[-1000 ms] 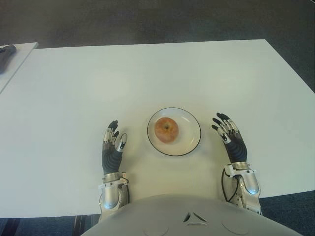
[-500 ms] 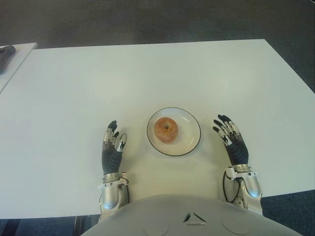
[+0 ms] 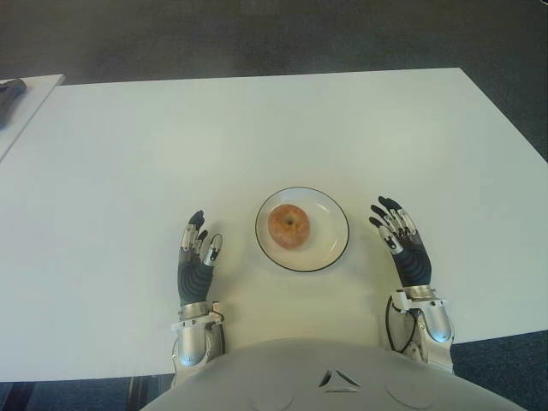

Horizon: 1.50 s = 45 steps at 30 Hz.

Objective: Put the apples into the plate.

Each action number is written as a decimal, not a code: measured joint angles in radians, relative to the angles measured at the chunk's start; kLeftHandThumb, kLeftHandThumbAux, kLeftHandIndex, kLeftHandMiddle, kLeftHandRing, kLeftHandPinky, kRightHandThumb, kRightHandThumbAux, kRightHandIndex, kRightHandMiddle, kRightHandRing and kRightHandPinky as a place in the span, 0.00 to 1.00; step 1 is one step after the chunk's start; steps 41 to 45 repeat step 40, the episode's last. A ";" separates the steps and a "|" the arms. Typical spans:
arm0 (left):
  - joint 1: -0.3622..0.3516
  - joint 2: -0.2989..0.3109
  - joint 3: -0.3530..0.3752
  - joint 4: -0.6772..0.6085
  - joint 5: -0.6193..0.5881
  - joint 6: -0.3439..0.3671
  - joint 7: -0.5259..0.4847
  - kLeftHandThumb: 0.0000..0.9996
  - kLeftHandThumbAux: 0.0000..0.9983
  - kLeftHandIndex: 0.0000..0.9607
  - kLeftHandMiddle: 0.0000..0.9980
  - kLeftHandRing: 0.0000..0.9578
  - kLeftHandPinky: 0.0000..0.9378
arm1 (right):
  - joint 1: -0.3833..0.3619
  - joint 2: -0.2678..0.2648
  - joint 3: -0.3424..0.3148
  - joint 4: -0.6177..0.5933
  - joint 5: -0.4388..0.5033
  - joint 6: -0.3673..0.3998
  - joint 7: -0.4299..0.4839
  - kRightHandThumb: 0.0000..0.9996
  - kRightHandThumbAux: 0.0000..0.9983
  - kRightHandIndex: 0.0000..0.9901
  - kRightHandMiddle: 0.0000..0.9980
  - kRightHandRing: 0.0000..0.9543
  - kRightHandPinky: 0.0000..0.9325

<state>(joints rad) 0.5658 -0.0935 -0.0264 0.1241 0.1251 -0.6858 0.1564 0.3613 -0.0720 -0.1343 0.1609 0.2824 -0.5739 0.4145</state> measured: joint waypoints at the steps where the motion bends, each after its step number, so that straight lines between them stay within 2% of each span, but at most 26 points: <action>1: 0.000 0.000 -0.001 0.001 0.001 -0.004 0.000 0.07 0.43 0.11 0.08 0.06 0.05 | 0.000 0.000 0.000 0.000 0.000 0.000 0.000 0.41 0.56 0.10 0.10 0.11 0.17; 16: 0.002 0.027 -0.021 0.019 0.019 -0.048 0.000 0.01 0.42 0.09 0.05 0.03 0.05 | 0.000 -0.002 0.000 -0.001 0.013 0.006 0.008 0.43 0.57 0.10 0.09 0.10 0.16; 31: 0.009 0.039 -0.032 0.017 0.023 -0.052 0.000 0.01 0.44 0.09 0.05 0.03 0.04 | 0.002 0.003 0.003 -0.004 0.034 0.008 0.020 0.44 0.56 0.07 0.07 0.07 0.13; 45: 0.011 0.039 -0.032 0.020 0.032 -0.068 0.000 0.00 0.45 0.08 0.05 0.03 0.04 | 0.015 0.003 0.006 -0.025 0.033 0.041 0.013 0.42 0.57 0.06 0.04 0.05 0.14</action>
